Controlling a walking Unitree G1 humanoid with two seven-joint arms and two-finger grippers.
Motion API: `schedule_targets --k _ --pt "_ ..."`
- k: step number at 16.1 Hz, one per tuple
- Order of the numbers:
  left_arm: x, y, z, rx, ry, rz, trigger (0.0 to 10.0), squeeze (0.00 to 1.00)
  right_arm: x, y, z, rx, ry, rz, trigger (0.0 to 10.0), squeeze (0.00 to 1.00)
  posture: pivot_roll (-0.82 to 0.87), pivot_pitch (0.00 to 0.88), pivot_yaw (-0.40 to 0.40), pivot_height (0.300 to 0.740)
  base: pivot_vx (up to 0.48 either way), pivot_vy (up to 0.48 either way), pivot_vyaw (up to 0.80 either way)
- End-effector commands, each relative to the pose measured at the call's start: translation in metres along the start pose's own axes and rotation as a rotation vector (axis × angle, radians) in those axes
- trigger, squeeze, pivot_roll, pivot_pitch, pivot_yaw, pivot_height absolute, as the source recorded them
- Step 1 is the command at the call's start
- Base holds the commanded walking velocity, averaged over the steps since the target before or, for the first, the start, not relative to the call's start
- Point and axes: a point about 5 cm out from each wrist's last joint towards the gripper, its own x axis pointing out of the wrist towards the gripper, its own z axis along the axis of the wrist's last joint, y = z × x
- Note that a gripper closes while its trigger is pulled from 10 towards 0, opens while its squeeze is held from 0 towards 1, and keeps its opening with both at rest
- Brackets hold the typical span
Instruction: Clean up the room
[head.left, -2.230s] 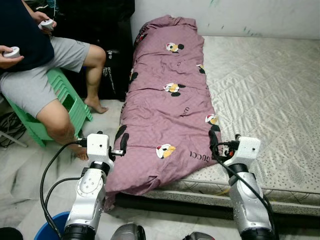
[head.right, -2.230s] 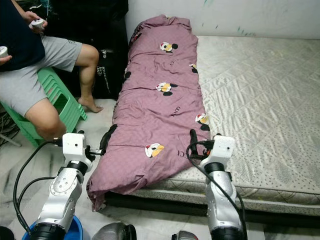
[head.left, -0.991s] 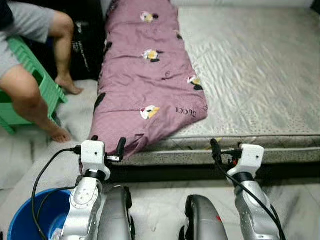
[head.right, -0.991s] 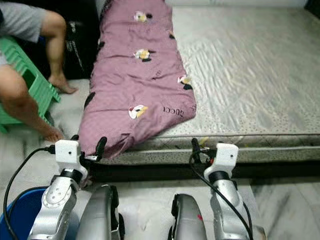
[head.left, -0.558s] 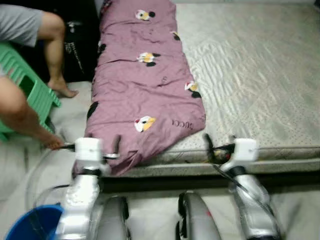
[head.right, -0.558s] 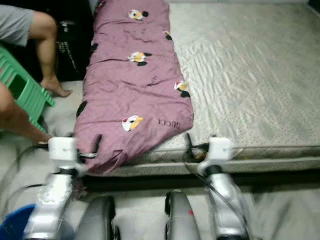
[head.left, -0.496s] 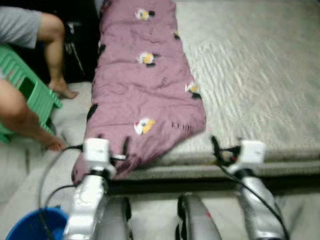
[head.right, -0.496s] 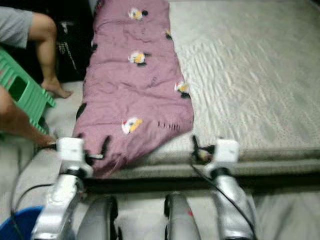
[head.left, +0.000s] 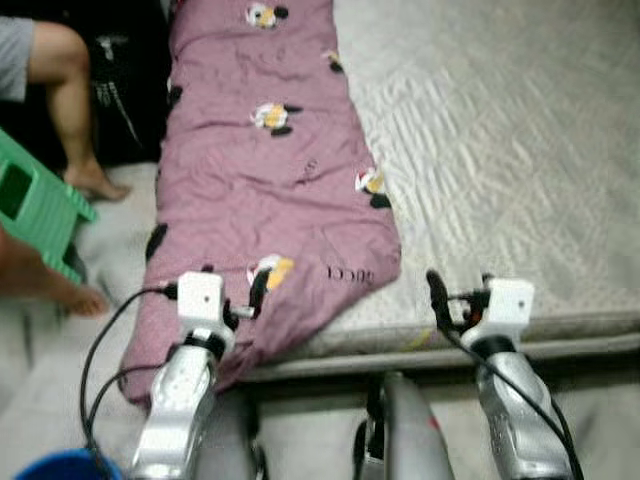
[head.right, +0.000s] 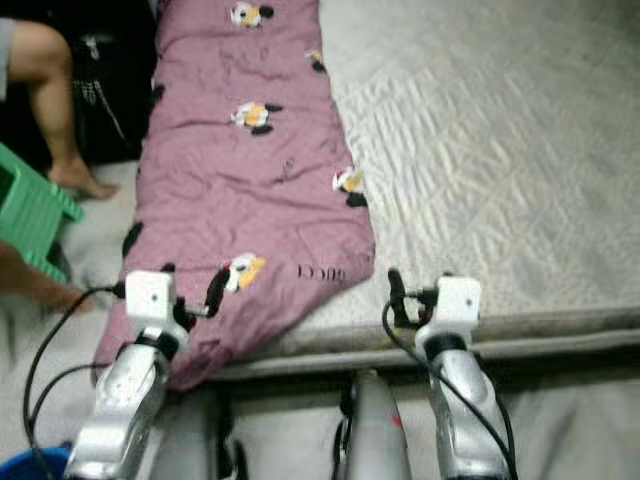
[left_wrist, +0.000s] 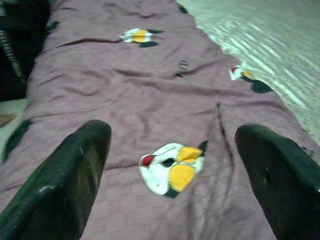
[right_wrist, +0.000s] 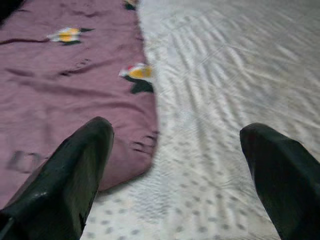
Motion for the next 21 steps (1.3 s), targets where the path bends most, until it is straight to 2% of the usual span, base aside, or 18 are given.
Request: schedule_targets --k 1,5,12,16,21 --pt "-0.007 0.012 -0.004 0.01 0.025 0.043 10.0 0.0 0.0 0.011 -0.001 0.016 0.001 0.038 10.0 0.0 -0.03 0.168 0.021 0.629 0.0 0.0 0.8" --pt "-0.008 0.015 -0.004 0.015 0.036 0.051 10.0 0.0 0.004 0.014 -0.001 0.011 0.005 0.058 10.0 0.0 -0.02 0.168 0.024 0.629 0.0 0.0 0.8" --pt "-0.017 0.021 0.001 0.029 0.059 0.052 10.0 0.0 0.007 0.02 0.003 0.045 -0.002 0.065 10.0 0.0 0.0 0.222 0.037 0.629 0.0 0.0 0.0" --pt "-0.035 0.027 -0.001 0.039 0.095 0.075 10.0 0.0 -0.003 0.023 -0.006 0.052 0.037 0.089 10.0 0.0 0.03 0.277 0.026 0.579 0.0 0.0 0.0" --pt "-0.04 0.031 0.009 0.07 0.083 0.092 10.0 0.0 0.011 0.036 -0.002 0.069 0.049 0.187 10.0 0.0 0.07 0.316 0.035 0.569 0.0 0.0 0.0"
